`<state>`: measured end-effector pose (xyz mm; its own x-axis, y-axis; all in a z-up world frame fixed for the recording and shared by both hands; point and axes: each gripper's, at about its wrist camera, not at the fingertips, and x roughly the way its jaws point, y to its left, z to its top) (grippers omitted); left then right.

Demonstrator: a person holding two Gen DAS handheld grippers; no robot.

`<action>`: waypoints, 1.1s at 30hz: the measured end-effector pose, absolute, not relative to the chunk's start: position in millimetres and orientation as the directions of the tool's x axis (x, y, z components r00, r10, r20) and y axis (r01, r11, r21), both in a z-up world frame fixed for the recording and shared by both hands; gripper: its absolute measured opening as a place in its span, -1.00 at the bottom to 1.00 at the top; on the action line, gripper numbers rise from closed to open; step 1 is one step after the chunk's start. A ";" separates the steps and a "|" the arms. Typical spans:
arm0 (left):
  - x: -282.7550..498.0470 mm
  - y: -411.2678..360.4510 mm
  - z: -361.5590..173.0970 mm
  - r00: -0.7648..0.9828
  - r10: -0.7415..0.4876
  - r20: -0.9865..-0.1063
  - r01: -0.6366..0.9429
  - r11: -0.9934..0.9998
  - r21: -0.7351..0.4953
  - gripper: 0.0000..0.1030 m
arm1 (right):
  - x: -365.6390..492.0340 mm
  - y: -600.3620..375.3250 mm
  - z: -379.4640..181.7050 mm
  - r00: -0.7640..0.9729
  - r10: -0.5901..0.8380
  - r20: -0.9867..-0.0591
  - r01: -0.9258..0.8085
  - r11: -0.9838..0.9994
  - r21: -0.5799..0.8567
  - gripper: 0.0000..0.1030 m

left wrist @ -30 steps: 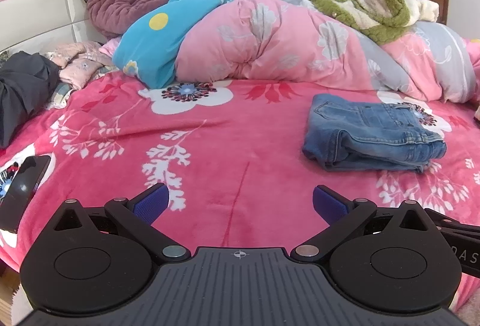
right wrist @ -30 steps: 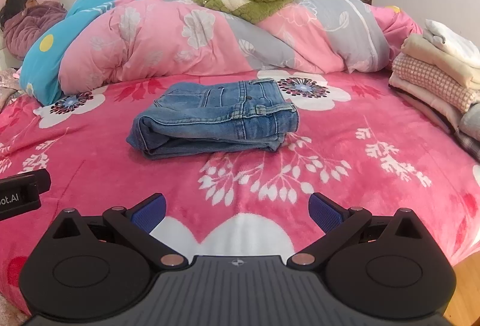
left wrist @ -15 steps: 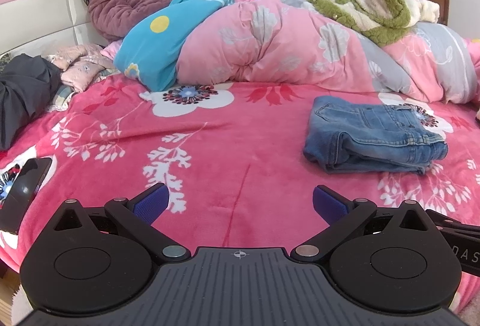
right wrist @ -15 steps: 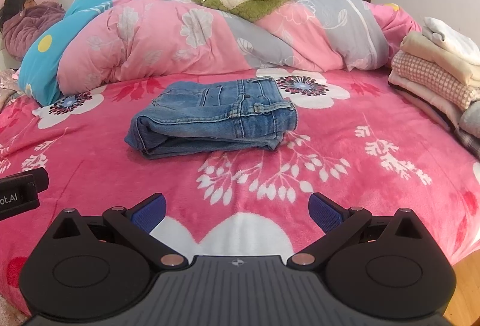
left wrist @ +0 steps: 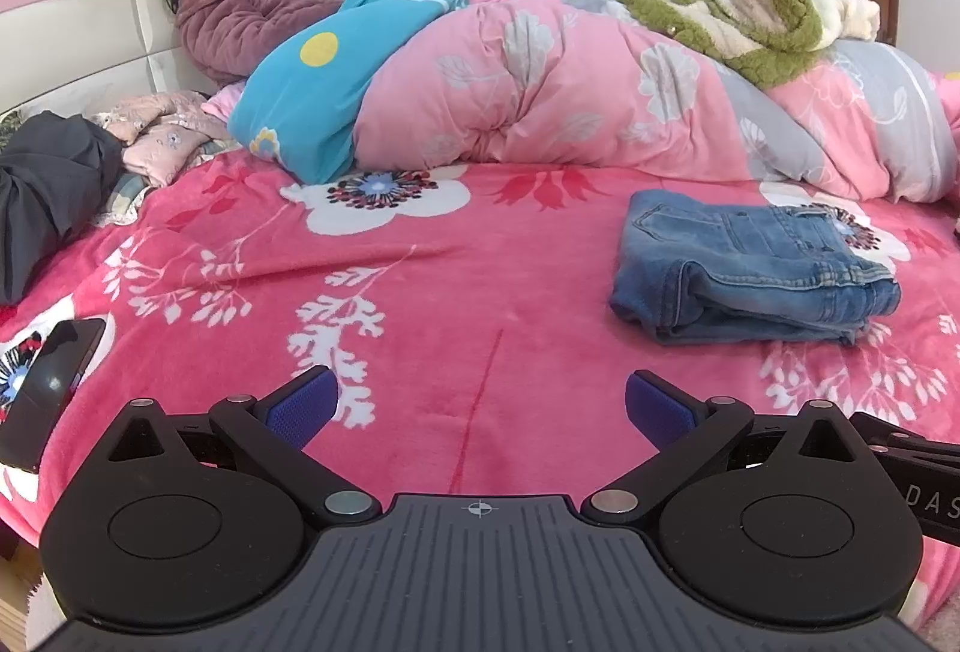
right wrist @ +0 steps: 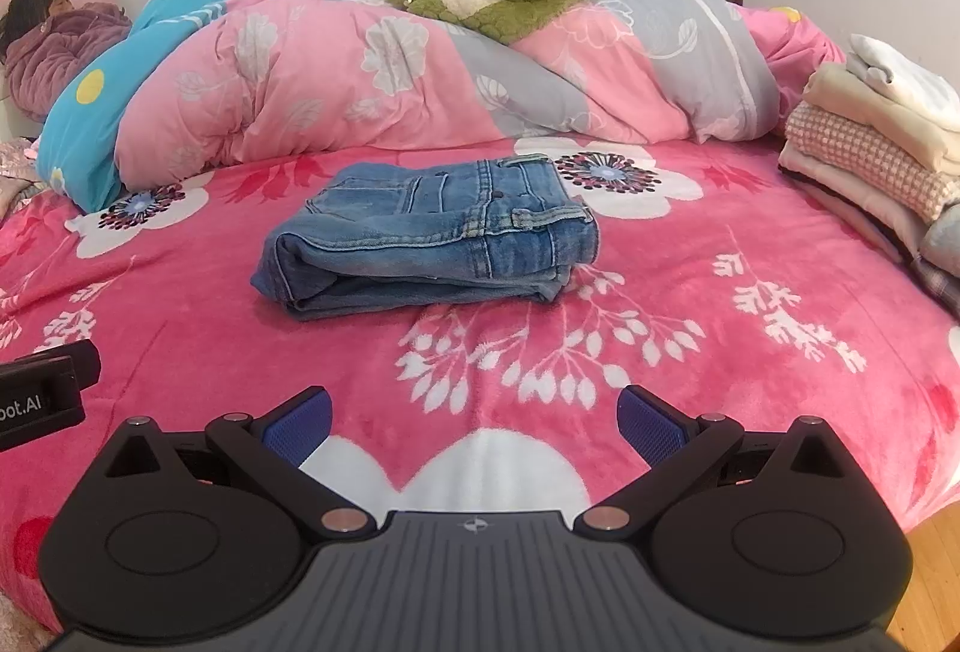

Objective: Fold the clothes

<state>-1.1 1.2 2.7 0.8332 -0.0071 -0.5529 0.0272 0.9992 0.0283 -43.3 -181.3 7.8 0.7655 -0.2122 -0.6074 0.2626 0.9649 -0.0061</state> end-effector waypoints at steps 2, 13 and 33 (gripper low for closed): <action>-1.1 1.0 2.6 0.833 -0.007 -0.553 0.027 0.999 0.029 0.99 | -42.9 -181.1 7.7 0.766 -0.212 -0.607 0.262 0.965 -0.006 1.00; -0.7 0.7 1.8 0.830 -0.008 -0.557 0.030 0.999 0.031 0.99 | -43.0 -181.4 7.4 0.765 -0.210 -0.609 0.262 0.965 -0.004 1.00; -0.4 -2.4 -1.6 0.824 -0.003 -0.567 0.032 0.999 0.041 0.99 | -43.0 -182.8 5.0 0.761 -0.207 -0.615 0.262 0.965 -0.001 1.00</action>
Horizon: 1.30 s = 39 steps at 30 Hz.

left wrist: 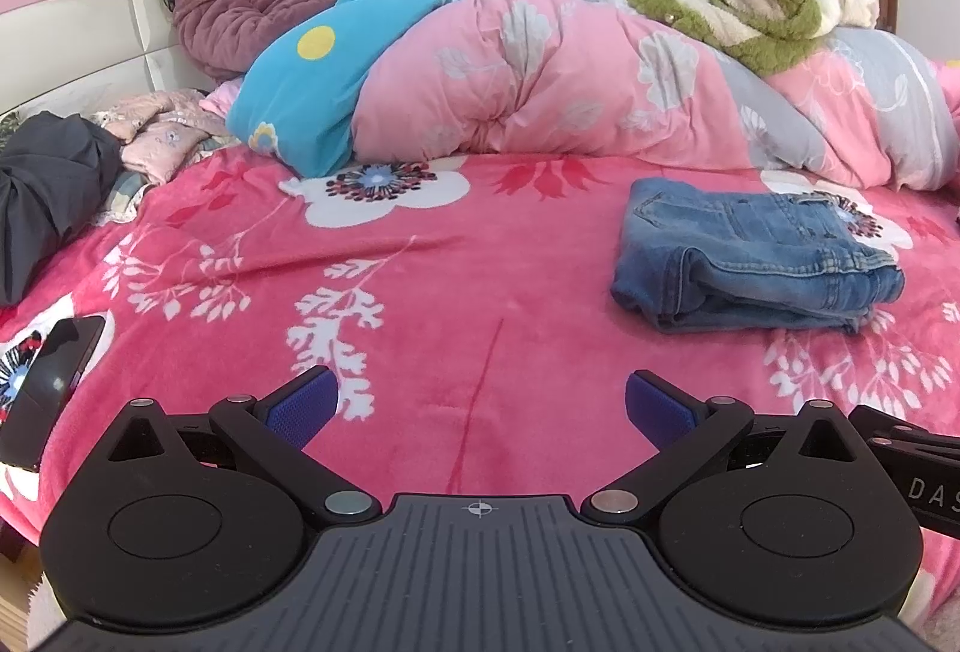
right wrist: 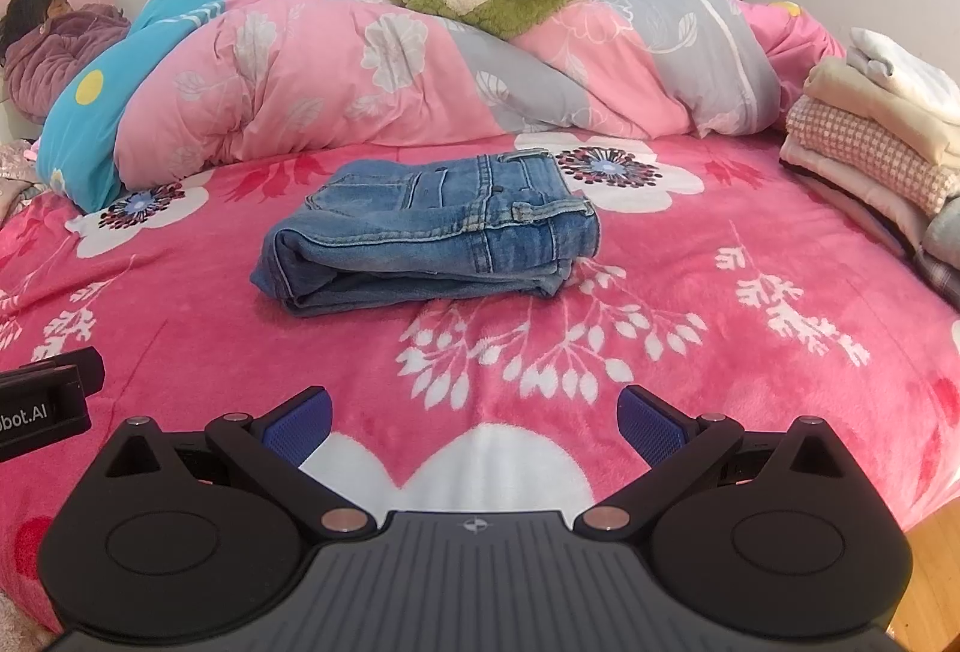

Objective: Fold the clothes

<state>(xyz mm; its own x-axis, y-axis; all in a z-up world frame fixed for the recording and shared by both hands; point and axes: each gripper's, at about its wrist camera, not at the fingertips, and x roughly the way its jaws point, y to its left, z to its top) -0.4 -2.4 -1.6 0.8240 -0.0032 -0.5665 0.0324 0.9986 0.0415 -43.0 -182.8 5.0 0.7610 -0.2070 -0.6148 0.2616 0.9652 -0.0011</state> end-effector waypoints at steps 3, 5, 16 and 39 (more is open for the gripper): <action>0.6 -2.7 -3.8 0.821 -0.001 -0.570 0.033 0.998 0.045 0.99 | -41.9 -183.4 3.3 0.758 -0.207 -0.618 0.263 0.965 -0.001 1.00; 1.4 -3.1 -4.8 0.820 -0.001 -0.573 0.034 0.998 0.047 0.99 | -40.9 -183.8 2.0 0.756 -0.208 -0.621 0.265 0.964 -0.001 1.00; 9.3 -8.7 -11.9 0.812 0.001 -0.584 0.042 0.997 0.061 0.99 | -37.1 -191.4 -3.0 0.751 -0.209 -0.626 0.273 0.962 0.007 1.00; 94.3 -61.5 -24.3 0.811 -0.324 -0.488 0.340 0.939 -0.058 0.98 | -1.4 -267.0 -4.5 0.875 -0.232 -0.425 0.267 0.963 0.025 1.00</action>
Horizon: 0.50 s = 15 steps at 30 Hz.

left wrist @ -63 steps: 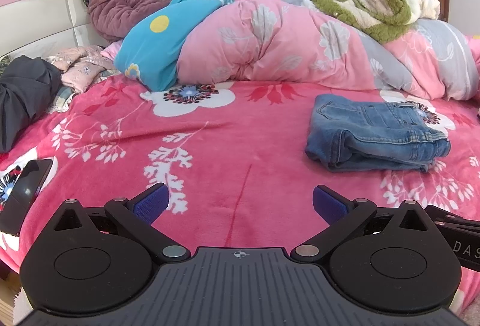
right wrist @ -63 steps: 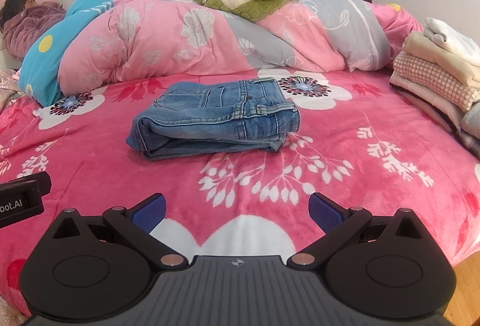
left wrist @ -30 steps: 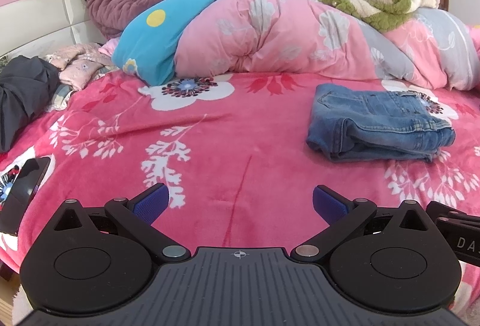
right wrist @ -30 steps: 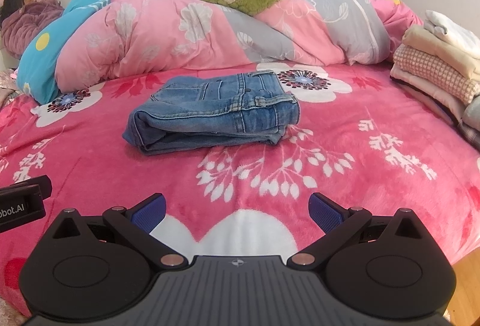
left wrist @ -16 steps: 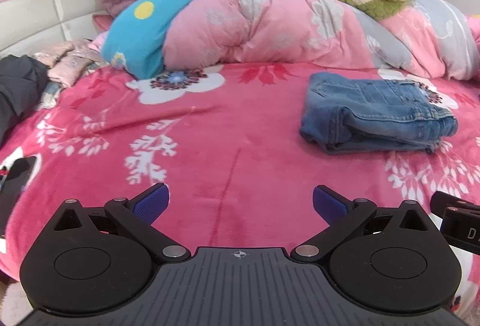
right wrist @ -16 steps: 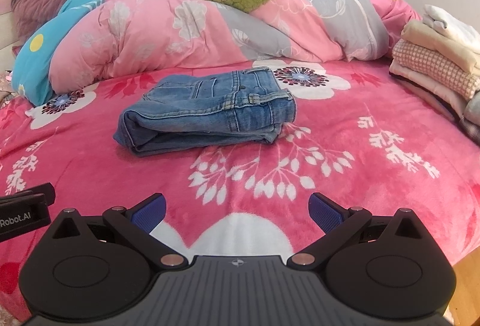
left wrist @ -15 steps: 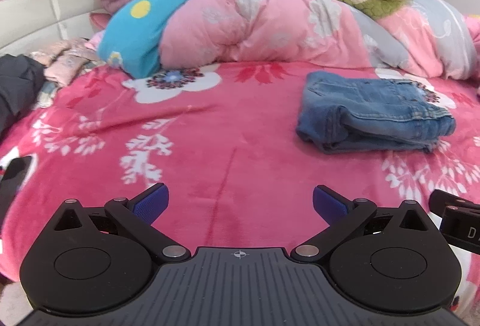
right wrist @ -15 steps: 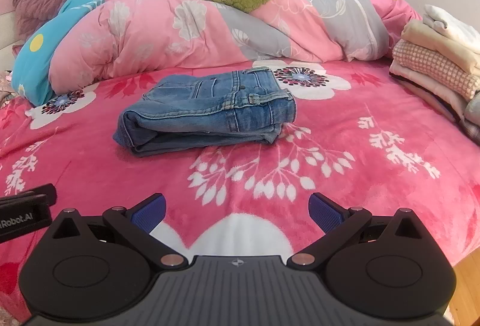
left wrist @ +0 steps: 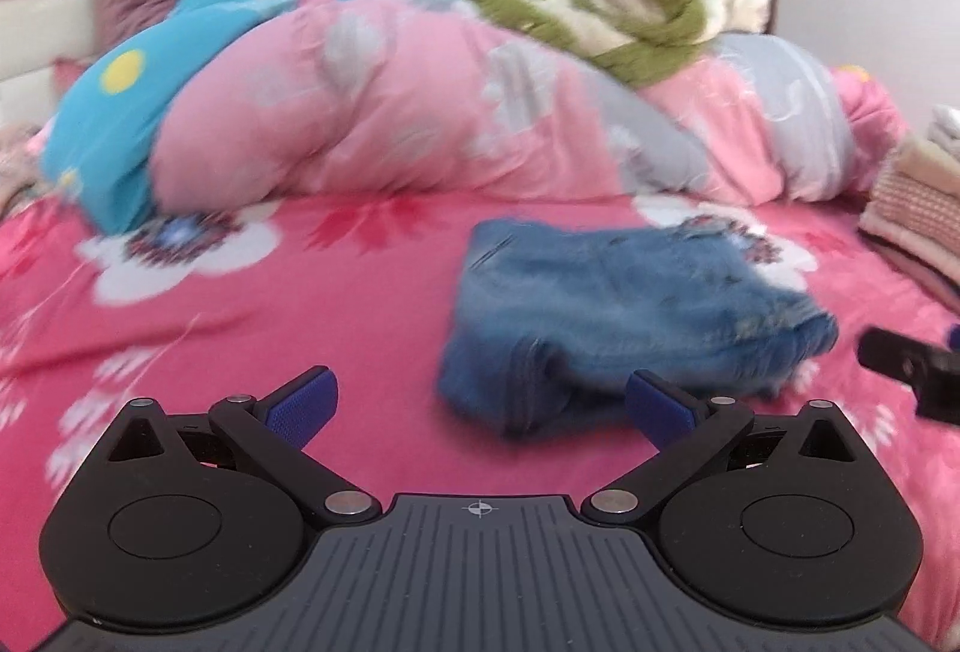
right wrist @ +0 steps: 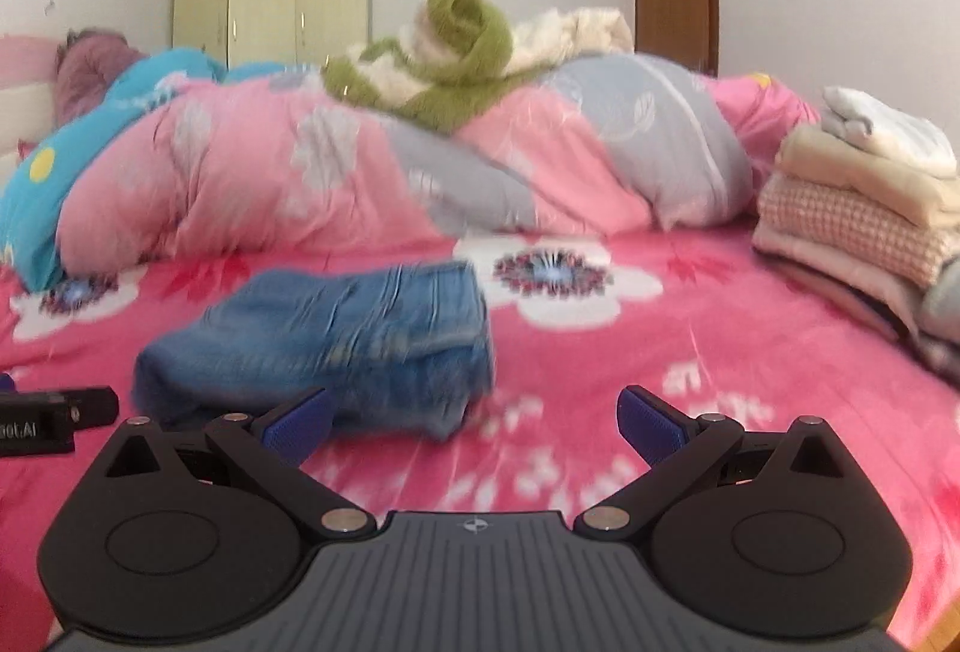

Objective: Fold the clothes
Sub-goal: 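Grasp the folded jeans waistband with the right gripper while the left gripper approaches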

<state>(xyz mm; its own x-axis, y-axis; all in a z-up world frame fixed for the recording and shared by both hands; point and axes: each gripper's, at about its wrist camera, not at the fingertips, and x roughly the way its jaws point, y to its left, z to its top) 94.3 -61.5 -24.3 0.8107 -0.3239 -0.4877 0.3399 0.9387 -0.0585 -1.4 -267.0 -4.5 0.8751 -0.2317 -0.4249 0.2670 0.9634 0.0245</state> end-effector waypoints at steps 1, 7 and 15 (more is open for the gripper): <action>98.5 -65.5 -24.3 0.812 -0.334 -0.478 0.355 0.934 -0.049 0.95 | 7.4 -275.4 -3.0 0.882 -0.206 -0.425 0.255 0.965 0.061 1.00; 118.2 -89.2 -36.1 0.792 -0.380 -0.479 0.447 0.894 0.029 0.28 | 64.5 -322.7 -10.9 0.888 -0.041 -0.458 0.207 0.925 0.317 0.89; 118.2 -91.1 -47.6 0.793 -0.382 -0.475 0.472 0.878 0.080 0.00 | 84.6 -316.5 -27.3 0.871 0.059 -0.488 0.130 0.929 0.346 -0.15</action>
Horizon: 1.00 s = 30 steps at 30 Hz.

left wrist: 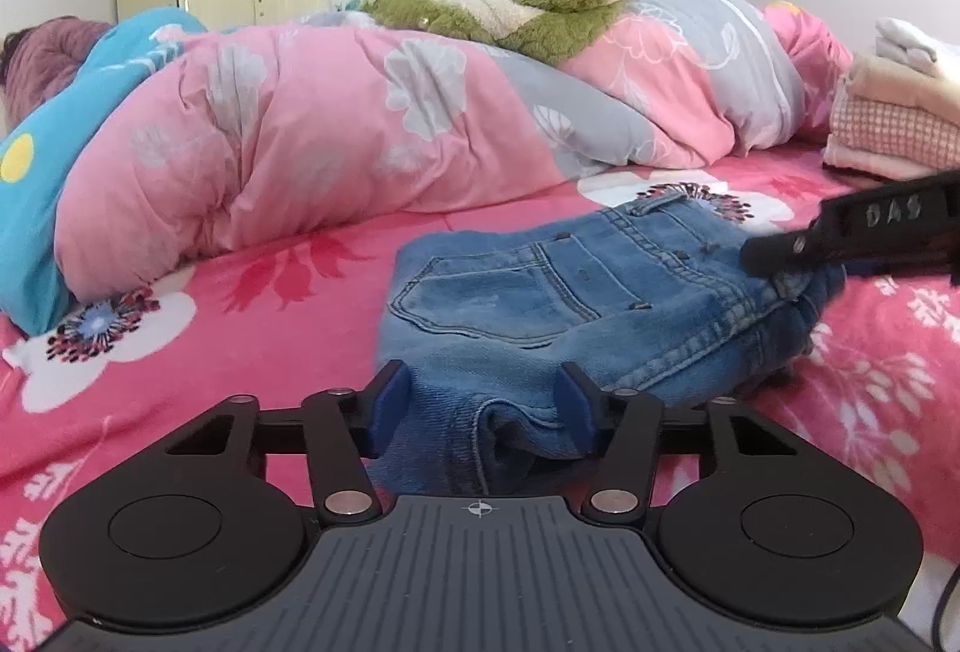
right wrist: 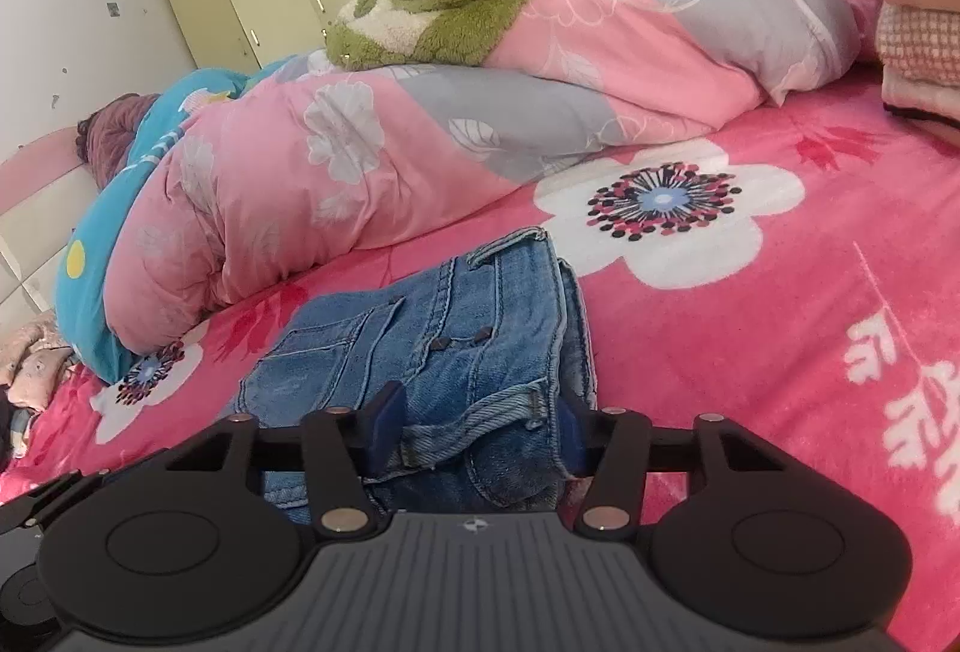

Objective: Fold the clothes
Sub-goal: 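Grasp the folded jeans waistband with the right gripper while the left gripper approaches, then lift and unfold the jeans with the right gripper, laying them flat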

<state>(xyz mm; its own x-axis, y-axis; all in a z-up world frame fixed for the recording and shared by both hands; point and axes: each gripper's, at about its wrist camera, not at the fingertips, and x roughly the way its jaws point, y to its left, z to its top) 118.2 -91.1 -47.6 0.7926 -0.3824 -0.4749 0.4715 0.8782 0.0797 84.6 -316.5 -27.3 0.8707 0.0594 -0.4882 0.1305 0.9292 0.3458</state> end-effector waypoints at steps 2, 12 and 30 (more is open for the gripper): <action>116.6 -87.7 -45.5 0.790 -0.388 -0.475 0.478 0.874 0.082 -0.03 | 80.6 -312.8 -24.6 0.879 0.065 -0.472 0.111 0.935 0.336 -0.73; 90.9 -45.1 -18.8 0.786 -0.477 -0.393 0.531 0.847 0.034 0.11 | 79.0 -262.9 44.7 0.901 0.212 -0.378 -0.097 0.949 0.302 -0.74; 126.9 117.7 -42.4 0.851 -0.254 -0.460 0.204 0.966 -0.157 0.17 | 185.2 -2.0 68.6 0.706 0.508 -0.494 -0.548 0.833 0.073 -0.80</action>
<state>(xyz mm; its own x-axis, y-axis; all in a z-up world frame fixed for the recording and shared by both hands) 126.9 117.7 -42.4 0.8510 -0.2541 -0.4595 0.2038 0.9664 -0.1570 185.2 -2.0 68.6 0.7062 0.5075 -0.4937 -0.5477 0.8335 0.0733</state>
